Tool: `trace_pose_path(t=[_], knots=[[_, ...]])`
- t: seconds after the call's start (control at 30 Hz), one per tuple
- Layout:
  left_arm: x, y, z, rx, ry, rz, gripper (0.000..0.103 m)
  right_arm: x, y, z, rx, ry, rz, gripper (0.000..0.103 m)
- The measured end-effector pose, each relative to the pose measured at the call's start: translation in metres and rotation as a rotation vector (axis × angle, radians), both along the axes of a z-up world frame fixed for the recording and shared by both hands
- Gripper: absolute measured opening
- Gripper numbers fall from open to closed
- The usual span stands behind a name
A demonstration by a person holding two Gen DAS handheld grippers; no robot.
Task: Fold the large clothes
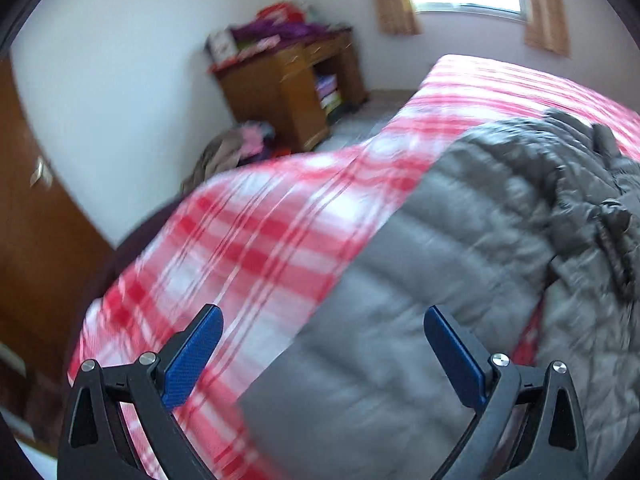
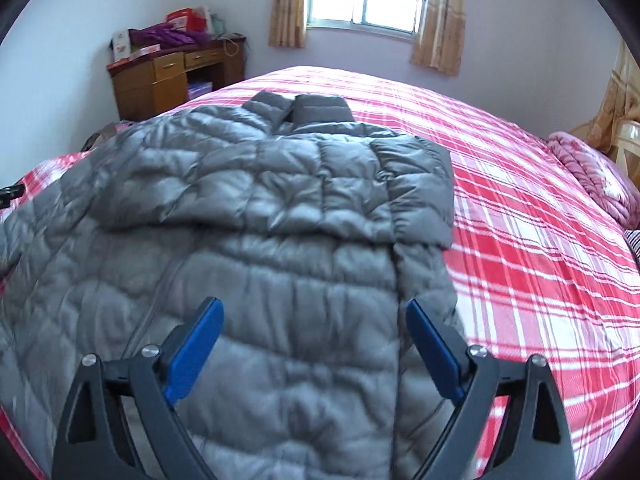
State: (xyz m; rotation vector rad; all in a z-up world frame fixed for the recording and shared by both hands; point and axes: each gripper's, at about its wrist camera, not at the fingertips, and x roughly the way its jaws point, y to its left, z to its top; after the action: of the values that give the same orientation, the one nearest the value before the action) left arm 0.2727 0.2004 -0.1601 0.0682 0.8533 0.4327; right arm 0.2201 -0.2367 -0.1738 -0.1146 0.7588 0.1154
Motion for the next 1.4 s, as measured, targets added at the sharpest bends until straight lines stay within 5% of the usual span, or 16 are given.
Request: trace_pose_path(t=[0.17, 0.37, 0.4, 0.43, 0.53, 0.63, 0.9, 1.03, 1.2, 1.4], knots=[[-0.032, 0.034, -0.025, -0.14, 0.046, 0.061, 0.101, -0.012, 0.01, -0.006, 0.019, 0.007, 0.007, 0.094], [-0.035, 0.021, -0.036, -0.246, 0.027, 0.031, 0.101, -0.022, 0.023, -0.005, 0.018, -0.003, 0.022, 0.094], [-0.033, 0.017, -0.038, -0.259, 0.028, 0.019, 0.097, -0.024, 0.024, -0.004, 0.016, -0.006, 0.023, 0.094], [-0.031, 0.013, -0.041, -0.269, 0.034, 0.008, 0.074, -0.025, 0.025, -0.004, 0.014, -0.008, 0.024, 0.094], [-0.024, 0.003, -0.042, -0.278, 0.053, -0.035, 0.039, -0.027, 0.024, -0.002, 0.016, -0.018, 0.015, 0.094], [-0.023, -0.005, -0.027, -0.249, 0.042, -0.061, 0.022, -0.029, 0.019, -0.001, 0.024, -0.024, -0.001, 0.094], [-0.021, -0.044, 0.094, -0.043, -0.189, -0.166, 0.019, -0.029, -0.006, 0.0, 0.068, -0.047, -0.071, 0.094], [-0.011, -0.092, 0.136, -0.016, -0.259, -0.28, 0.019, -0.027, -0.022, 0.003, 0.119, -0.064, -0.118, 0.094], [0.007, -0.169, 0.143, -0.056, -0.285, -0.42, 0.019, -0.028, -0.034, 0.004, 0.158, -0.069, -0.149, 0.094], [0.025, -0.27, 0.109, -0.116, -0.223, -0.612, 0.022, -0.031, -0.051, 0.009, 0.161, -0.087, -0.171, 0.094]])
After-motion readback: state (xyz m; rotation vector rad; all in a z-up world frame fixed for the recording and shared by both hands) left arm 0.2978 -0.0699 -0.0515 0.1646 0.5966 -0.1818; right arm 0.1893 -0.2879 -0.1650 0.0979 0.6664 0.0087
